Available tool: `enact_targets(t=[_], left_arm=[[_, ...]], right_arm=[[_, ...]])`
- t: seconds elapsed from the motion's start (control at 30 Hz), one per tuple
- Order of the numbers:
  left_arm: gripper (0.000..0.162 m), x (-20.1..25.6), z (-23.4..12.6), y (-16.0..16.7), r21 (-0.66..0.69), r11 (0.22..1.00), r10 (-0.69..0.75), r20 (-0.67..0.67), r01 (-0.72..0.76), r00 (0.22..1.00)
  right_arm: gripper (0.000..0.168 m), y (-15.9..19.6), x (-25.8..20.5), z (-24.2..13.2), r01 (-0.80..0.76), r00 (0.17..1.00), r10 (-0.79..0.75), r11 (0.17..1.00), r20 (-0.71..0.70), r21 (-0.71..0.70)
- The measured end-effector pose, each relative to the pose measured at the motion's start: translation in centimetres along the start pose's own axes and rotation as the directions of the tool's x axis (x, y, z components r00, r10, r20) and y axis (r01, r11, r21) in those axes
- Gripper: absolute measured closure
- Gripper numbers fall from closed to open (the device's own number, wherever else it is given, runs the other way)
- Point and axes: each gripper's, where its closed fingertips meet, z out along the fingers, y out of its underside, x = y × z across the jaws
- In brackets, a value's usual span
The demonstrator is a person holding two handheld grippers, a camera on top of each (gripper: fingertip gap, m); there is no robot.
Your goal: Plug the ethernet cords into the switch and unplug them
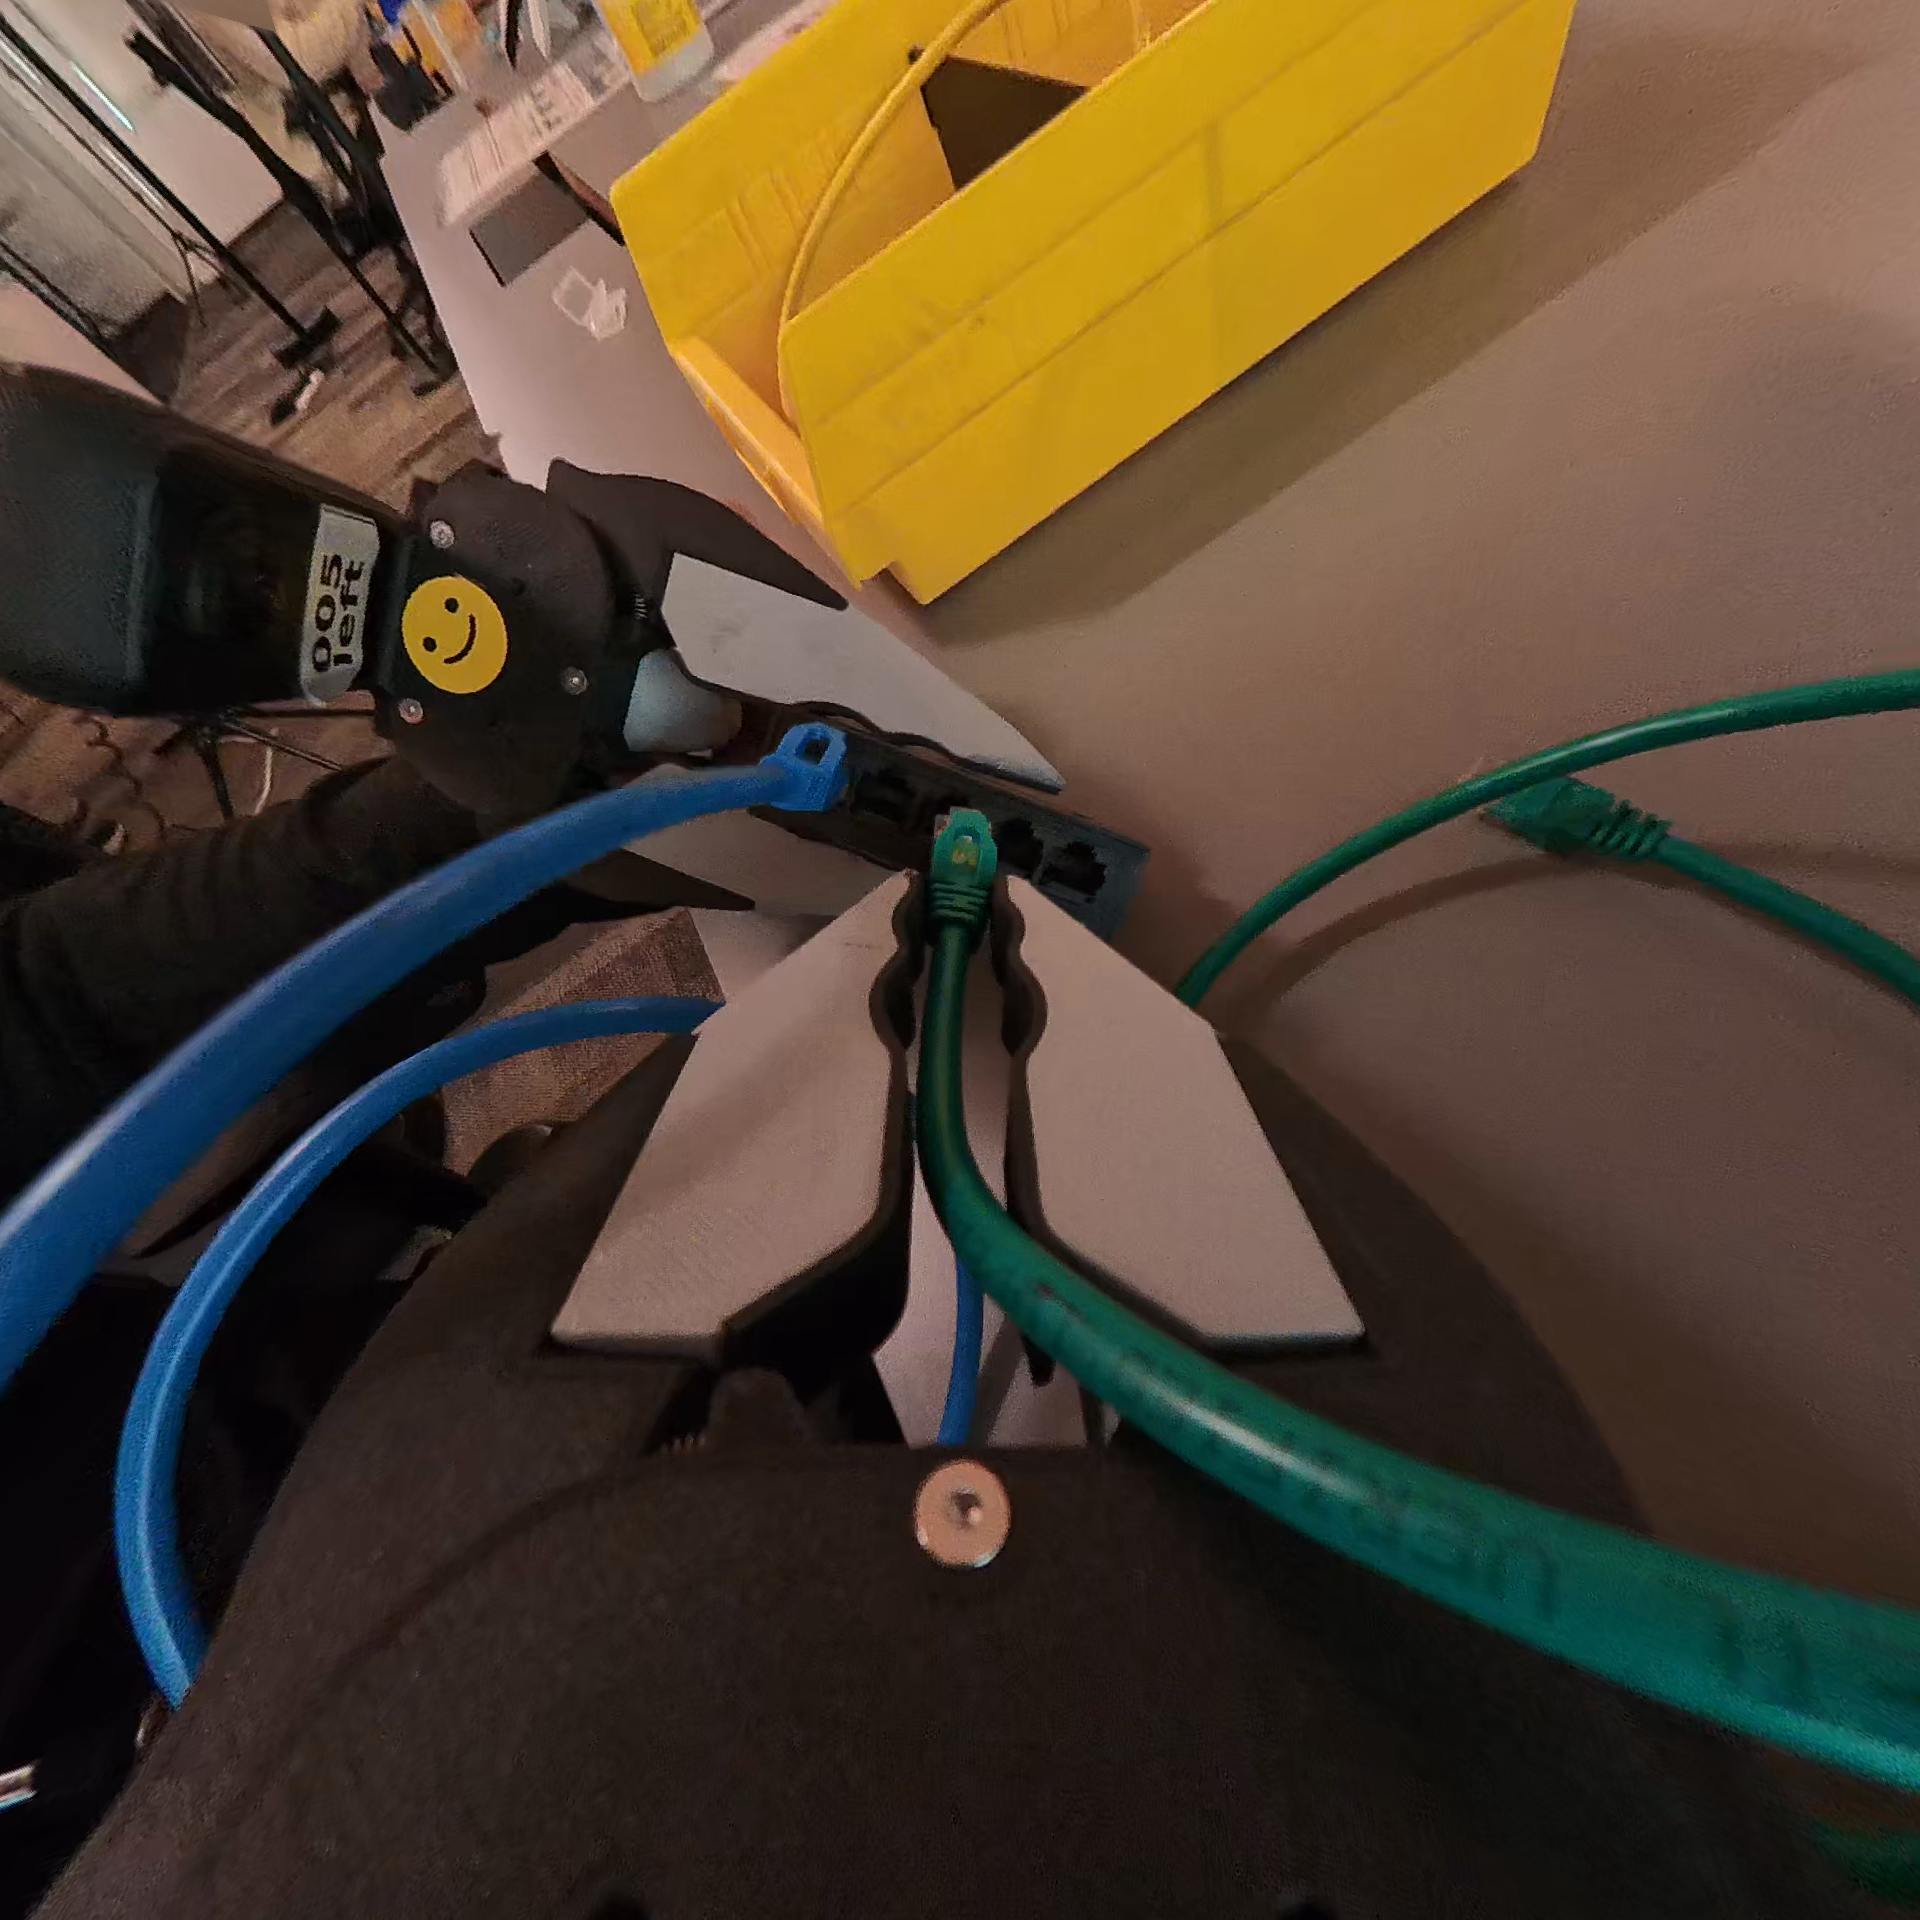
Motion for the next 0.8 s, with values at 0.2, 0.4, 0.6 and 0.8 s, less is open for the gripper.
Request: enact_targets(t=[0.2,0.4,0.6,0.8], left_arm=[[0.135,-0.1,0.2,-0.2,0.010,0.996,0.083,0.048,-0.083,0.995],[0.135,-0.9,-0.3,-1.7,0.099,0.984,0.135,0.130,-0.149,0.982],[0.135,-1.0,-1.1,-2.6,0.176,0.976,0.108,0.132,-0.130,0.985],[0.135,-1.0,-1.1,-2.6,0.158,0.974,0.139,0.164,-0.165,0.977]], right_arm=[[0.159,-0.5,-0.1,-0.8,0.000,1.000,-0.001,1.000,-0.018,-0.017],[0.159,-0.4,-0.6,-1.5,0.013,1.000,-0.013,1.000,-0.005,-0.001],[0.159,-0.5,-0.9,-2.6,0.021,1.000,-0.020,0.998,-0.018,0.060],[0.158,-0.5,-1.2,-2.4,0.037,0.998,-0.033,0.997,-0.048,0.070]])
